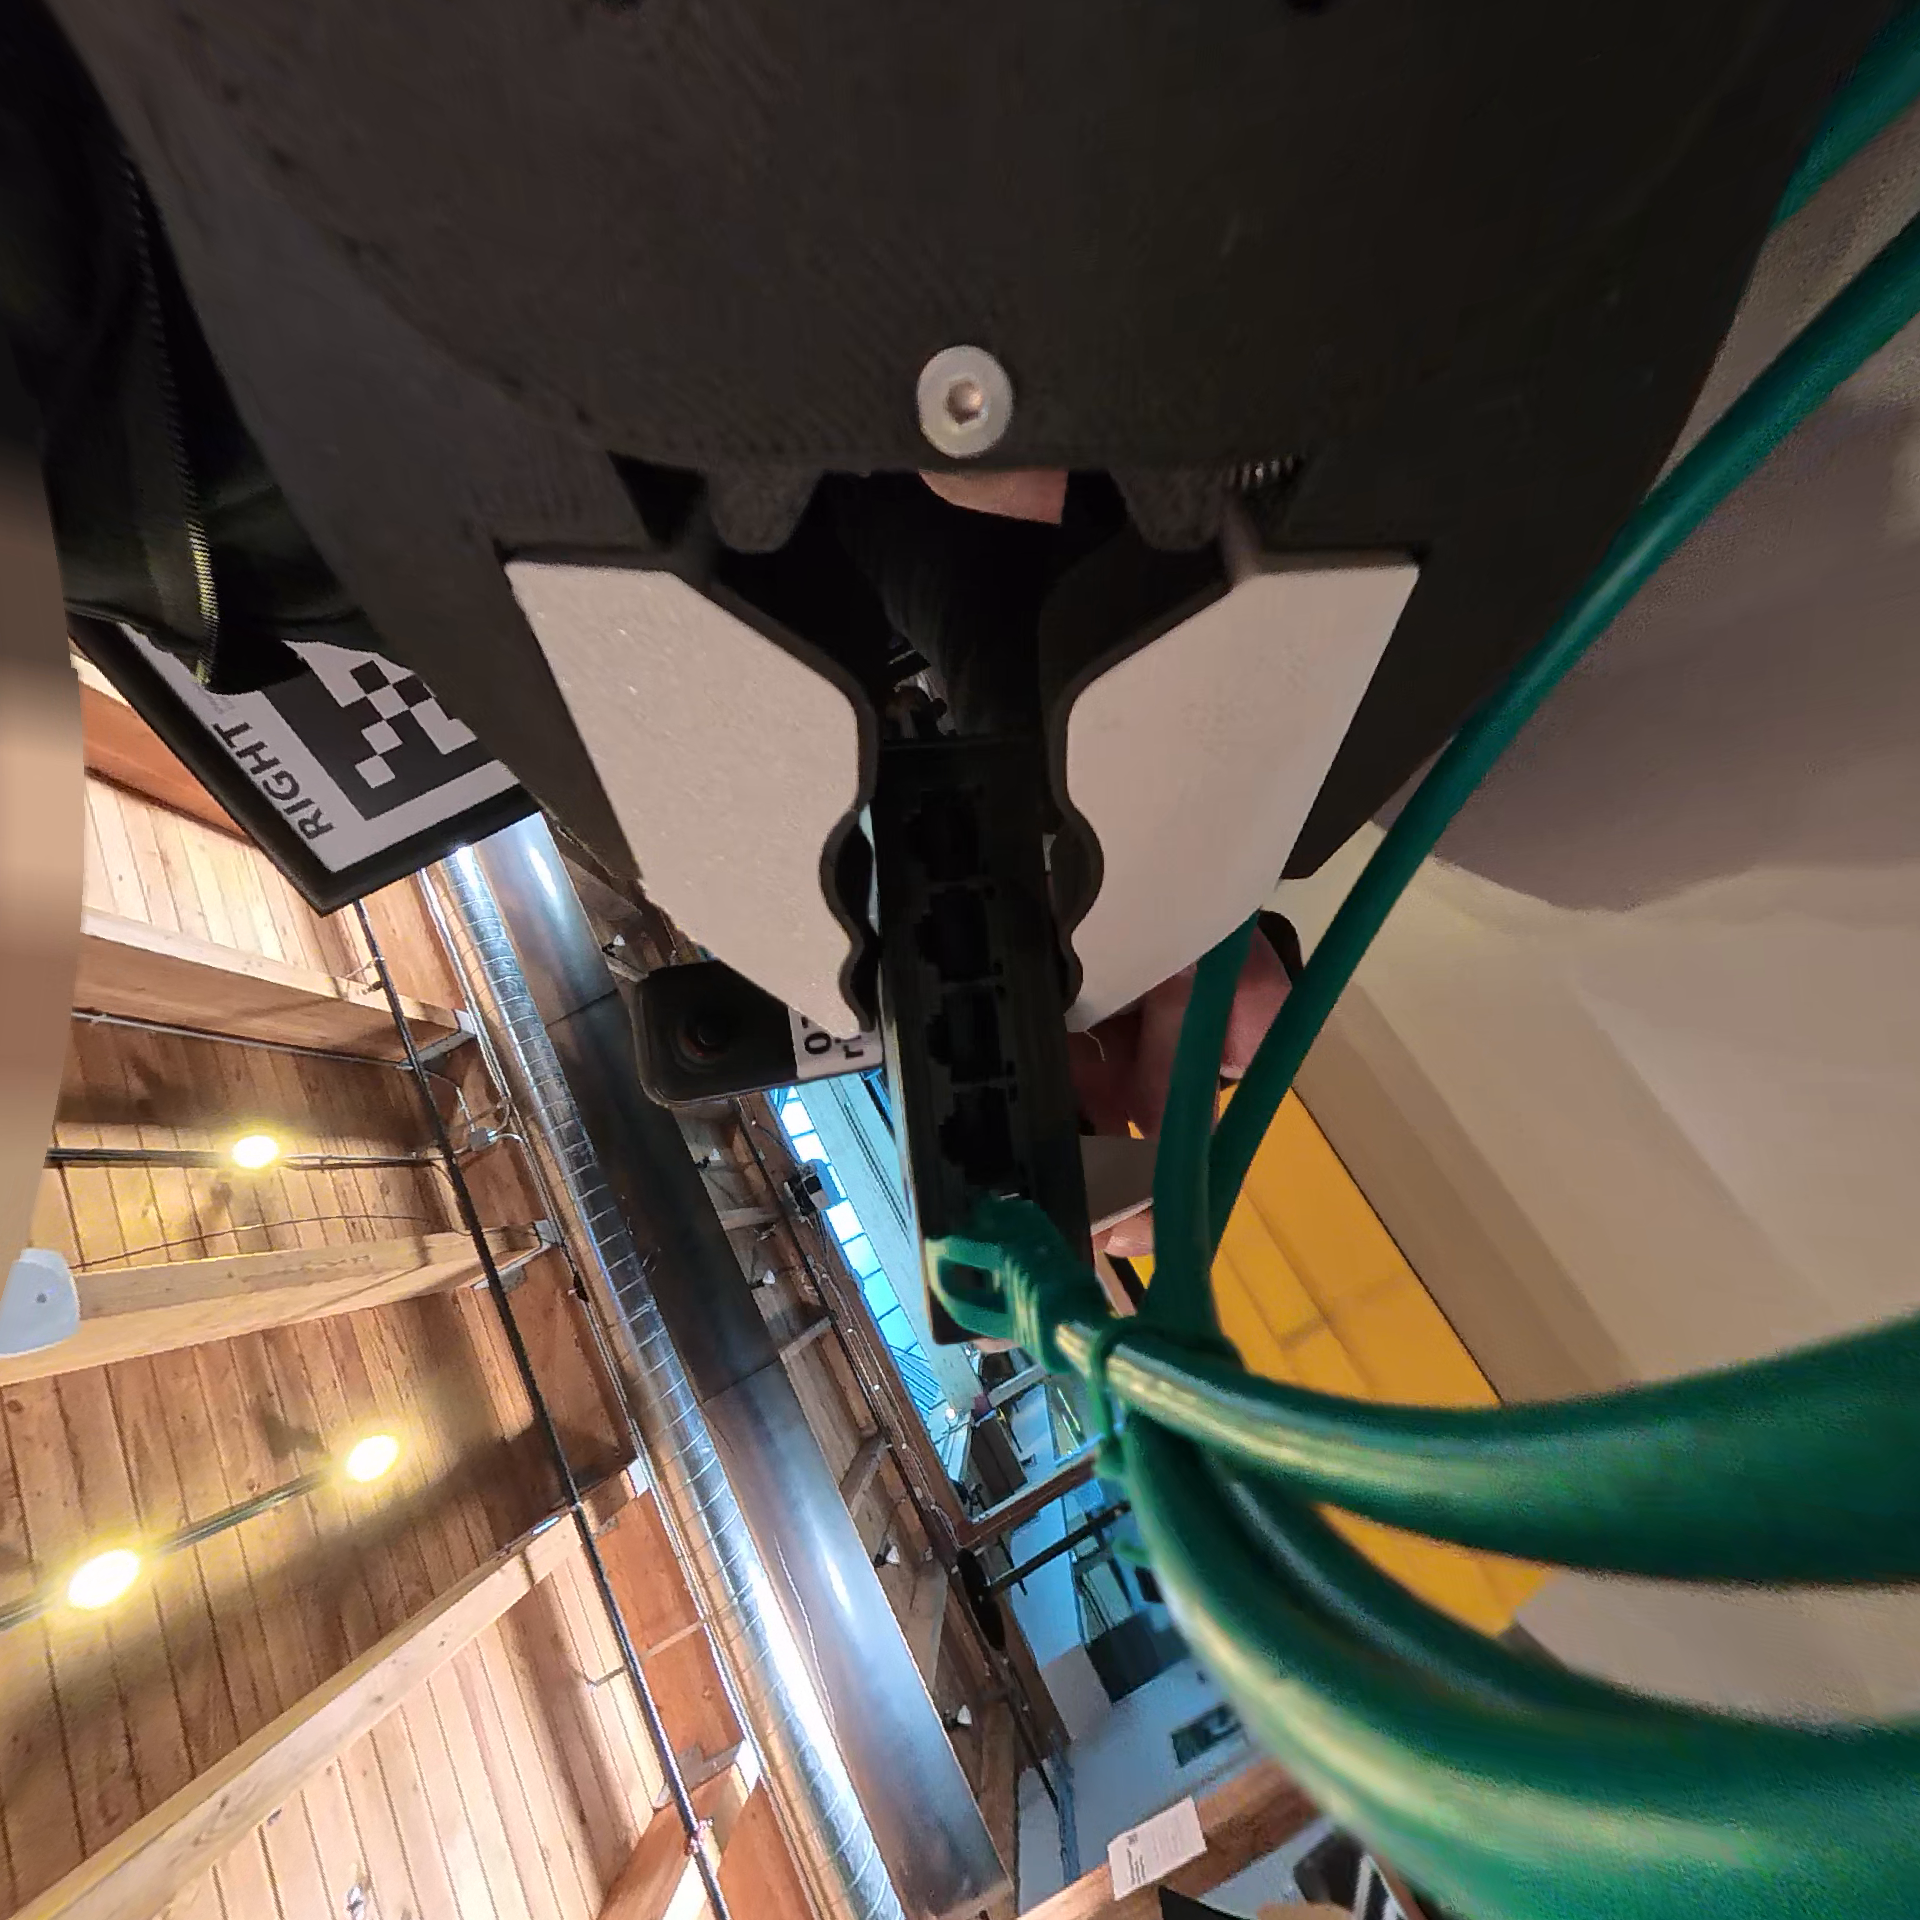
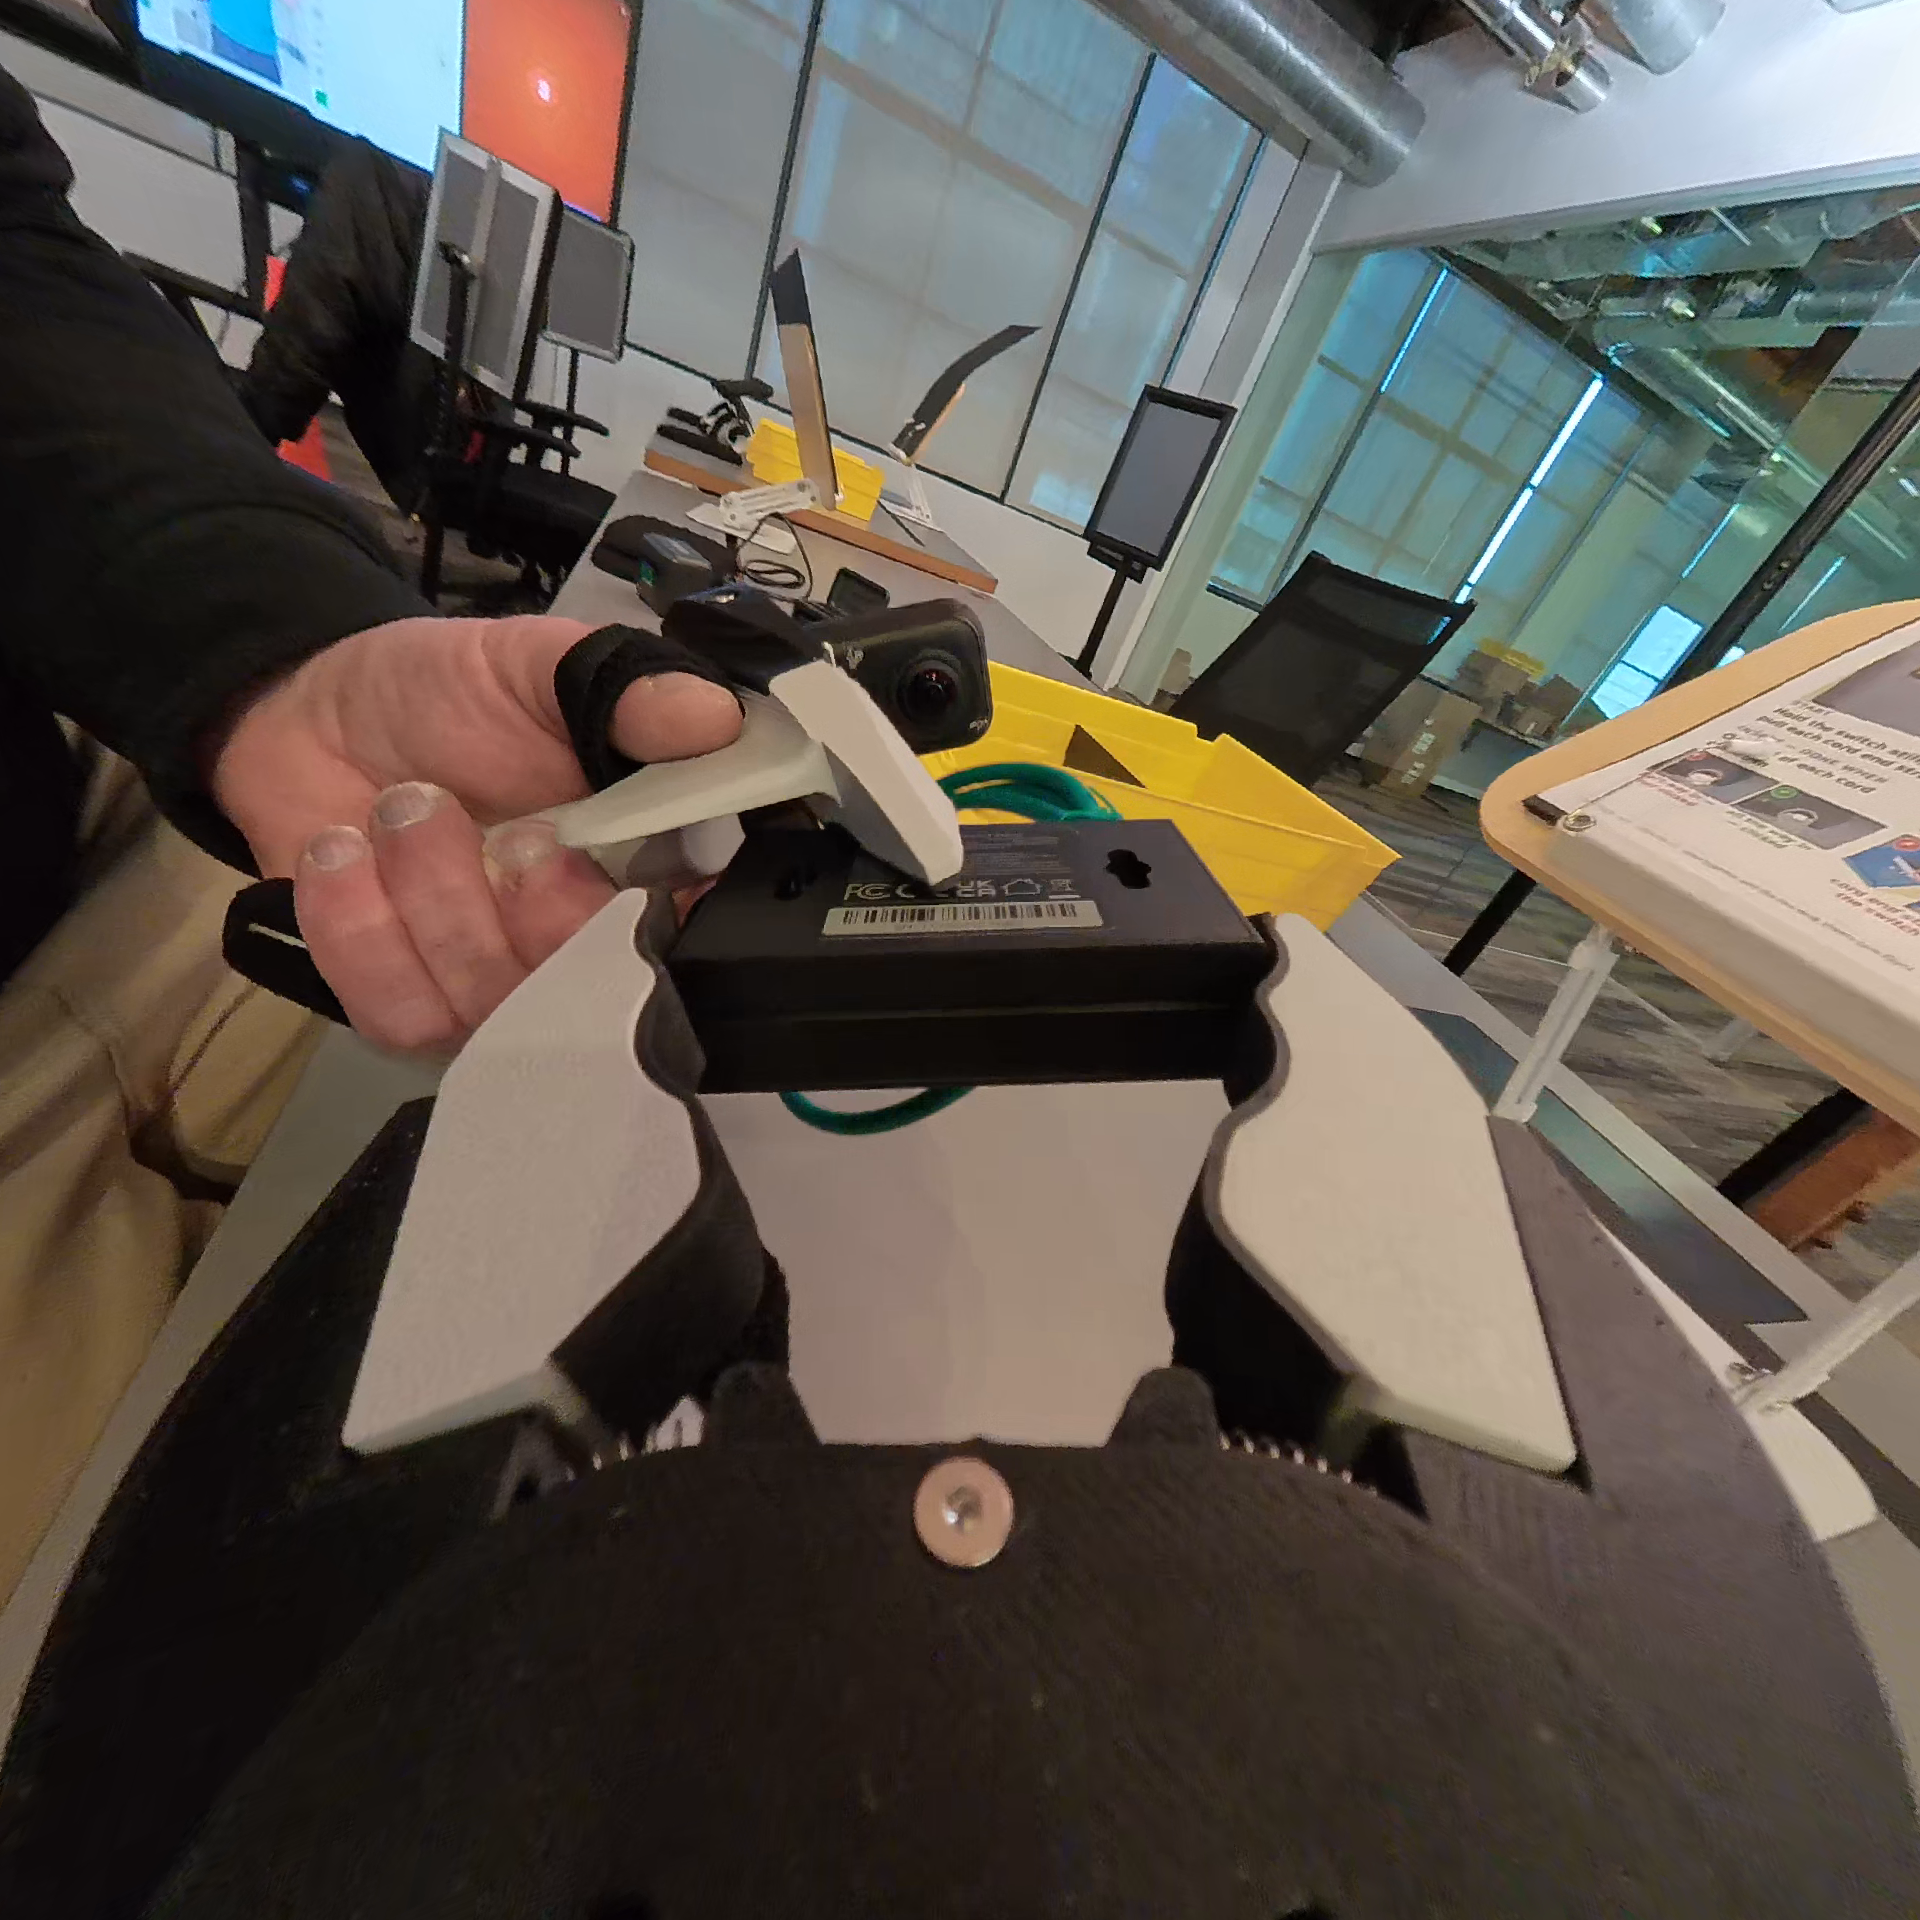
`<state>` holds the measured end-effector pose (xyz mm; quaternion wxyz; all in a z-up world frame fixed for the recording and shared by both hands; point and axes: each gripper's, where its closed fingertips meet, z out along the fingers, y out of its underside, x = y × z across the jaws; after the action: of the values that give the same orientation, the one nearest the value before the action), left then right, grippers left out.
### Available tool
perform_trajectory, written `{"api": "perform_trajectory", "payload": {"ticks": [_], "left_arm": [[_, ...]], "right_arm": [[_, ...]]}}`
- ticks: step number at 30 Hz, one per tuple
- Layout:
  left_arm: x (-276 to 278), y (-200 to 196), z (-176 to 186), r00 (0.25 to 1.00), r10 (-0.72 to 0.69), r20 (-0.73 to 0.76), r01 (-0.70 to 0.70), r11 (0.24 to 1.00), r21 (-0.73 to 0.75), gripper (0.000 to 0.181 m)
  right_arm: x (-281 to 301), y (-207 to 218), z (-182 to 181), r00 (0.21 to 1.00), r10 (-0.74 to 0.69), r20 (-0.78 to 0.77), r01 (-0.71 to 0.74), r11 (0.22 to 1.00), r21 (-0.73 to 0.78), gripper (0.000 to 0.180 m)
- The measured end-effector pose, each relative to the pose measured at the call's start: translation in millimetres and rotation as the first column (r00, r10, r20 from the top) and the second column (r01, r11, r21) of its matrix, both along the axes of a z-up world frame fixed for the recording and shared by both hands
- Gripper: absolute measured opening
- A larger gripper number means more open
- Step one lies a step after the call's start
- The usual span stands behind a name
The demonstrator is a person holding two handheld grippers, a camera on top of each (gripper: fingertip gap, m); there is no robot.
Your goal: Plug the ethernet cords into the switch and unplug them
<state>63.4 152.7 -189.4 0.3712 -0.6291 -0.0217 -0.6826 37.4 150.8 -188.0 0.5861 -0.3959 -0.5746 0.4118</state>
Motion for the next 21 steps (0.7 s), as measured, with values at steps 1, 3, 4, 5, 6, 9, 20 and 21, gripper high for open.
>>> {"api": "perform_trajectory", "payload": {"ticks": [1,3,4,5,6,9,20,21], "left_arm": [[0.2,0.2,-0.4,1.000,-0.003,0.002,0.003,1.000,-0.001,0.033],[1.3,-0.5,0.8,1.000,-0.018,0.022,0.019,1.000,-0.008,0.038],[1.8,-0.5,0.1,1.000,-0.020,0.018,0.020,1.000,-0.008,0.039],[2.0,-0.7,-0.1,1.000,-0.019,0.019,0.020,1.000,-0.006,0.040],[2.6,-1.3,0.2,0.999,-0.027,0.027,0.027,1.000,-0.005,0.040],[3.6,-2.7,0.6,0.997,-0.056,0.059,0.057,0.998,-0.006,0.039],[-8.7,3.0,-8.4,0.988,0.069,-0.138,-0.060,0.996,0.065,0.029],[-9.4,2.9,-8.3,0.986,0.082,-0.147,-0.072,0.995,0.073,0.029]], "right_arm": [[0.9,-0.2,1.2,1.000,0.009,-0.009,-0.010,1.000,-0.014,0.100],[2.9,0.0,4.7,0.999,0.025,-0.032,-0.026,0.999,-0.039,0.100],[3.7,0.5,5.6,0.999,0.031,-0.040,-0.033,0.998,-0.050,0.100],[4.3,0.7,6.1,0.998,0.038,-0.046,-0.041,0.997,-0.061,0.100],[4.7,0.7,6.5,0.998,0.044,-0.051,-0.047,0.997,-0.067,0.100],[6.9,2.3,7.9,0.997,0.049,-0.065,-0.055,0.995,-0.083,0.100],[1.4,7.9,-8.4,0.999,0.013,0.035,-0.010,0.997,-0.077,0.102],[0.8,7.8,-8.8,0.999,0.007,0.041,-0.004,0.998,-0.069,0.102]]}}
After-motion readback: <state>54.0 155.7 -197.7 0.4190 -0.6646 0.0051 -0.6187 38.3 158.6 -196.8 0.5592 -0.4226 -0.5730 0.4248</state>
